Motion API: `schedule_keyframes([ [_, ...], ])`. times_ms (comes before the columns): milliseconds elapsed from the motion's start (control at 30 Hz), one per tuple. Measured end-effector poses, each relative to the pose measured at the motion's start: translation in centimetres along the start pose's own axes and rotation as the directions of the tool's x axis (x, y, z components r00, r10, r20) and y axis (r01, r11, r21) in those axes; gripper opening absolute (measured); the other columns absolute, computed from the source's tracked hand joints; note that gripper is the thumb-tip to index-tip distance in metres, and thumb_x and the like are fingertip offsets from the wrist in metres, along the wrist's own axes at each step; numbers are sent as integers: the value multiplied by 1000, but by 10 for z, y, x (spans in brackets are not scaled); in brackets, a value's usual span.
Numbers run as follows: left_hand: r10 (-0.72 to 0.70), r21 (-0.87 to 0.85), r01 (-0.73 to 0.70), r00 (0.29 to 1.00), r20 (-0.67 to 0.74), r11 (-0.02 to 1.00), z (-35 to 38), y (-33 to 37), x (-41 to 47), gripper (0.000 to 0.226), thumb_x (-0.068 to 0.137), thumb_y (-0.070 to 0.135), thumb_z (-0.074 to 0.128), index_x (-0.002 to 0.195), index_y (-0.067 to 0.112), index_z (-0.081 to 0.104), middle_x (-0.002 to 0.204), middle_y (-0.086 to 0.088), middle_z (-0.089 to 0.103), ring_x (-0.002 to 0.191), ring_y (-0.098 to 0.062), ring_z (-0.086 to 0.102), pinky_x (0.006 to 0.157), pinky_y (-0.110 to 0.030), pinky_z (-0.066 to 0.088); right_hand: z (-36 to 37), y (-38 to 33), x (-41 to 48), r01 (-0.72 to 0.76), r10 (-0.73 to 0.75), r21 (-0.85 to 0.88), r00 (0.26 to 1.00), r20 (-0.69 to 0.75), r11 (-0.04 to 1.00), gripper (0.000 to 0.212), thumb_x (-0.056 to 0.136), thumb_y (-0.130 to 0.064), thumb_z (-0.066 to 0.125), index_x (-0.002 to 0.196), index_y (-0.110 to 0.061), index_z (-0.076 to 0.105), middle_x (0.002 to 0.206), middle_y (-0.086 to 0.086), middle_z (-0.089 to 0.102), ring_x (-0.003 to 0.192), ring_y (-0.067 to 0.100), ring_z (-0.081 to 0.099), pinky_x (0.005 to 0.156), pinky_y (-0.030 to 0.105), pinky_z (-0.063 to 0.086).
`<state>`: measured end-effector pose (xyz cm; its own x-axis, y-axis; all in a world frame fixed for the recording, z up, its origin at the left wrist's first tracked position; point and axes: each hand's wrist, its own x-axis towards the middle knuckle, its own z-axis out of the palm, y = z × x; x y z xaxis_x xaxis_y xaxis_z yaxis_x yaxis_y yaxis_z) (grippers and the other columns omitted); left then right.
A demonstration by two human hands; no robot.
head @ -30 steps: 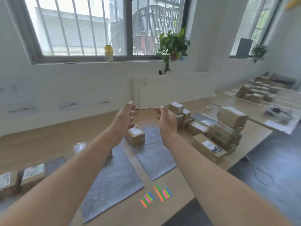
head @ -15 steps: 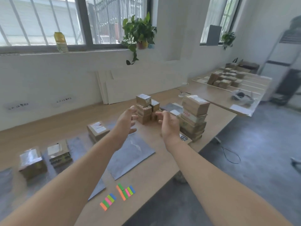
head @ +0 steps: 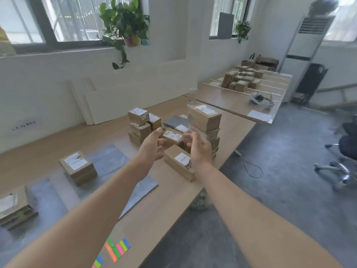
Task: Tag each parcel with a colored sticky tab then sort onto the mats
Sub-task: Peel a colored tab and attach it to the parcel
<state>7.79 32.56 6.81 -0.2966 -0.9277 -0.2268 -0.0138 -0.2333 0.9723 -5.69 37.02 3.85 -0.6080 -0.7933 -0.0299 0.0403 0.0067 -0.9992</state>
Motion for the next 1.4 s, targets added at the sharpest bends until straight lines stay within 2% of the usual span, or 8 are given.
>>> schedule_keyframes([
  [100, -13, -1, 13, 999, 41, 1000, 10, -12, 38, 38, 103, 48, 41, 128, 25, 57, 127, -6, 61, 130, -27, 50, 110, -48, 42, -4, 11, 30, -8, 8, -13, 1000, -25, 1000, 36, 102, -35, 45, 101, -21, 78, 106, -14, 69, 107, 10, 61, 84, 30, 45],
  [200, -33, 3, 33, 997, 75, 999, 17, -23, 82, 46, 103, 50, 39, 135, 22, 55, 115, -1, 64, 130, -27, 49, 111, -49, 41, -3, 26, 65, -43, 42, -52, 999, -28, 998, 36, 103, -37, 42, 99, -26, 77, 120, -11, 68, 117, 16, 59, 90, 33, 43],
  [333, -73, 2, 73, 994, 84, 997, 23, -34, 140, 48, 104, 48, 36, 141, 21, 51, 138, -10, 57, 134, -29, 46, 112, -48, 40, 9, 48, 116, -72, 66, -84, 995, -69, 994, 35, 102, -35, 44, 96, -26, 77, 114, -13, 69, 116, 17, 60, 92, 35, 45],
  [500, -159, 25, 157, 984, 80, 987, 25, -46, 201, 49, 105, 45, 36, 145, 20, 47, 142, -11, 54, 135, -30, 45, 110, -45, 41, 26, 78, 168, -119, 111, -76, 988, -108, 990, 32, 101, -31, 48, 95, -23, 79, 103, -17, 71, 110, 15, 64, 77, 22, 44],
  [733, -223, 56, 220, 974, 40, 974, 37, -66, 258, 49, 105, 45, 35, 145, 20, 48, 139, -9, 56, 133, -29, 47, 112, -47, 40, 29, 113, 222, -209, 197, -93, 973, -122, 973, 32, 100, -31, 49, 93, -24, 79, 105, -13, 74, 111, 14, 65, 99, 35, 50],
  [1067, -291, 28, 295, 951, -110, 955, 72, -106, 306, 49, 104, 49, 37, 141, 21, 52, 126, -5, 57, 131, -29, 48, 111, -46, 41, 4, 161, 297, -321, 336, -173, 939, 68, 931, 34, 101, -35, 46, 106, -21, 77, 115, -11, 71, 114, 10, 63, 99, 30, 45],
  [1200, -317, 6, 327, 922, -222, 945, 86, -126, 312, 48, 103, 51, 37, 137, 22, 55, 134, -7, 56, 128, -27, 50, 111, -45, 40, -1, 182, 325, -359, 395, -197, 899, 191, 912, 37, 102, -37, 46, 115, -20, 75, 105, -17, 69, 97, -2, 62, 79, 17, 45],
  [1400, -353, -44, 360, 874, -333, 932, 101, -147, 315, 51, 104, 51, 33, 141, 21, 51, 141, -7, 50, 134, -29, 45, 115, -48, 35, -5, 200, 345, -373, 469, -331, 834, 288, 867, 46, 91, -54, 45, 113, -29, 76, 126, -8, 69, 118, 15, 60, 106, 39, 46],
])
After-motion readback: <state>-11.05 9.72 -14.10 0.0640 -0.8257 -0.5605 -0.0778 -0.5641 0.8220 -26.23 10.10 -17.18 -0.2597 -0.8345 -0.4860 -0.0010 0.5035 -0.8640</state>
